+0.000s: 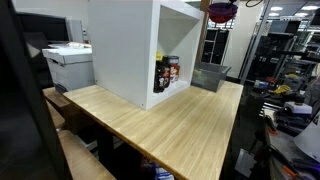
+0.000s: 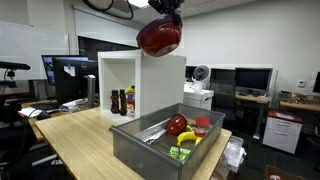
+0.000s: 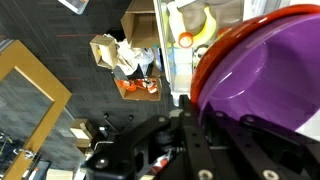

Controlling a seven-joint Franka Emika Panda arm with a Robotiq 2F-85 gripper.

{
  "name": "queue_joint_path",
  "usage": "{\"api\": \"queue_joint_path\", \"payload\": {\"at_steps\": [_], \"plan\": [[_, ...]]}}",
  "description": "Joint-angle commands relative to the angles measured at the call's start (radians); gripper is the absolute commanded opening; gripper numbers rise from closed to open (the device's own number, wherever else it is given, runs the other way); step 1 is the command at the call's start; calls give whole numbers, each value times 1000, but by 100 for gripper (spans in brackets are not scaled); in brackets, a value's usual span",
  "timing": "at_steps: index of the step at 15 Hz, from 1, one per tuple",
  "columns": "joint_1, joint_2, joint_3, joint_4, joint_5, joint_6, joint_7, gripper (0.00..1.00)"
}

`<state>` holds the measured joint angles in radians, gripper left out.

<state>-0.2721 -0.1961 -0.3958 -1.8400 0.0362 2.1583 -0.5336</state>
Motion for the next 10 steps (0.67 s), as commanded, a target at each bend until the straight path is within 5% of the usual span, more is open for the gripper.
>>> {"api": "queue_joint_path", "payload": {"at_steps": [1,10], "plan": [[12,13,10,38,0,-1,11,3],[31,20,36,92,-16,-1,13,3]]}}
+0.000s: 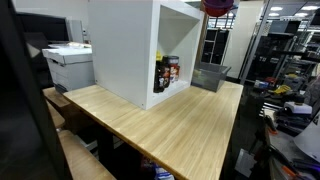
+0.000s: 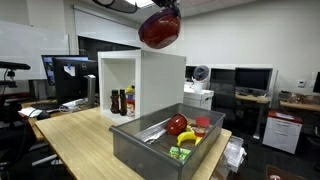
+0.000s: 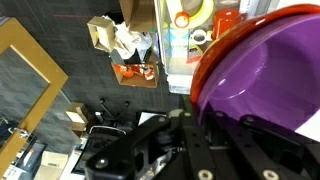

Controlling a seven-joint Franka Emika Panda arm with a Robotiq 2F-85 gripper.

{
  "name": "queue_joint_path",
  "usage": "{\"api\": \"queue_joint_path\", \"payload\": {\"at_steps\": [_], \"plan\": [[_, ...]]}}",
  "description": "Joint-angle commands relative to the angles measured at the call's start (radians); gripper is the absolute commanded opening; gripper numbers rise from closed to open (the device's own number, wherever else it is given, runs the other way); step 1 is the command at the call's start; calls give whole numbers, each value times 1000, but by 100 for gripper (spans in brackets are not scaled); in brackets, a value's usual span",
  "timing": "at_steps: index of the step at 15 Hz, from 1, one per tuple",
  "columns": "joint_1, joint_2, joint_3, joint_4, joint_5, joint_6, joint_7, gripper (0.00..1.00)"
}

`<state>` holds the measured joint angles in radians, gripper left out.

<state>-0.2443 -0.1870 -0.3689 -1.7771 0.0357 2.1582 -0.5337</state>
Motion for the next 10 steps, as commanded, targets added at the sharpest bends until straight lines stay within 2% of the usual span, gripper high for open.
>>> {"api": "queue_joint_path", "payload": {"at_steps": [1,6,10], "plan": [[6,13,15,37,-18,-1,13,3],[22,27,81,61,-123,-4,31,3],[33,26,102,74,-172,-4,31,3]]}}
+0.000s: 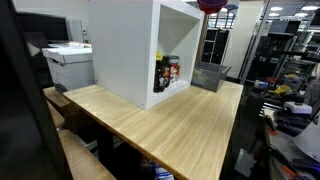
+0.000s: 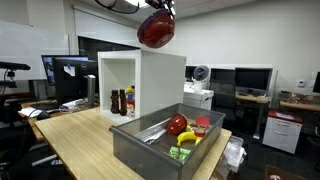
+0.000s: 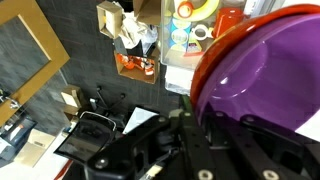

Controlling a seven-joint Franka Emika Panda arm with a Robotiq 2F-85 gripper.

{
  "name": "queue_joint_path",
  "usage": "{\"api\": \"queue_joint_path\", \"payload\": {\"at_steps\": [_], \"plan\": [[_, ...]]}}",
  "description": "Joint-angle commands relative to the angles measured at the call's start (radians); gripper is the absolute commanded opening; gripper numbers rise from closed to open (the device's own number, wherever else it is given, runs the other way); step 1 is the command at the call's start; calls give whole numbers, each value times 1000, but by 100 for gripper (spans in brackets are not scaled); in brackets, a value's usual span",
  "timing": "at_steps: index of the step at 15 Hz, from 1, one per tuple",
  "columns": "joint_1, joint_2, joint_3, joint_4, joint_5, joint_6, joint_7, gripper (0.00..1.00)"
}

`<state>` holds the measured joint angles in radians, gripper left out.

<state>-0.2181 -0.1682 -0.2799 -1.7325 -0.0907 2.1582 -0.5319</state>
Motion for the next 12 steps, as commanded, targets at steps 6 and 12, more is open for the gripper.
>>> {"api": "queue_joint_path", "payload": {"at_steps": [6,12], "plan": [[16,9,18,53,-29,-14,9,3],[44,2,23,58,4,-16,-20,3]]}}
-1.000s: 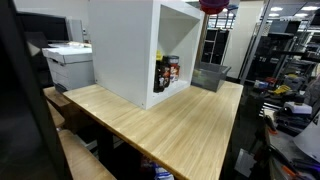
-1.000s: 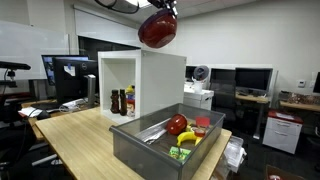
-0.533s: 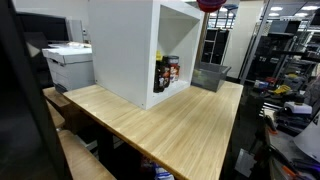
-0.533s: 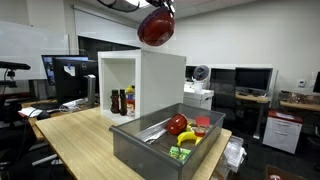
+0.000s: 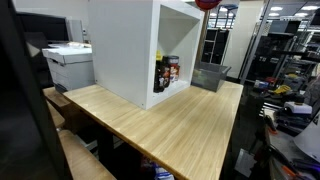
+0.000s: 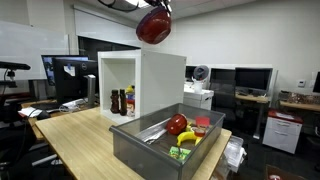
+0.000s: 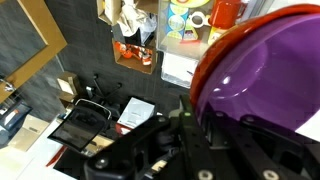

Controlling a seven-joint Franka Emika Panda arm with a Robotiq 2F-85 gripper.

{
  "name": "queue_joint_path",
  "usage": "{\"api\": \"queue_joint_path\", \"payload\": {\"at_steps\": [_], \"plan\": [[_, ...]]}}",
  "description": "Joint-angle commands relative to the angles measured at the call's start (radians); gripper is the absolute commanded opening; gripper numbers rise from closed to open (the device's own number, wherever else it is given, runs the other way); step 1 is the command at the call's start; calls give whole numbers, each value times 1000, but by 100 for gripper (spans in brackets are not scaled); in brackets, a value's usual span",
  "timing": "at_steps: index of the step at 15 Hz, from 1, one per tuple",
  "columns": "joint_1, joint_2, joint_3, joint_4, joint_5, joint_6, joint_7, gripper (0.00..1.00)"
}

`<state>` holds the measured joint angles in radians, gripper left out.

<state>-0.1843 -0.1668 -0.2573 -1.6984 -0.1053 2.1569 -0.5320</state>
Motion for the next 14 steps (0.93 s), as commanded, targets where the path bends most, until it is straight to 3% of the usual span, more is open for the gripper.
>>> {"api": "queue_joint_path", "payload": {"at_steps": [1,14], "plan": [[17,0,0,26,27,-16,-26,3],[47,10,2,47,107,-46,-65,3]]}}
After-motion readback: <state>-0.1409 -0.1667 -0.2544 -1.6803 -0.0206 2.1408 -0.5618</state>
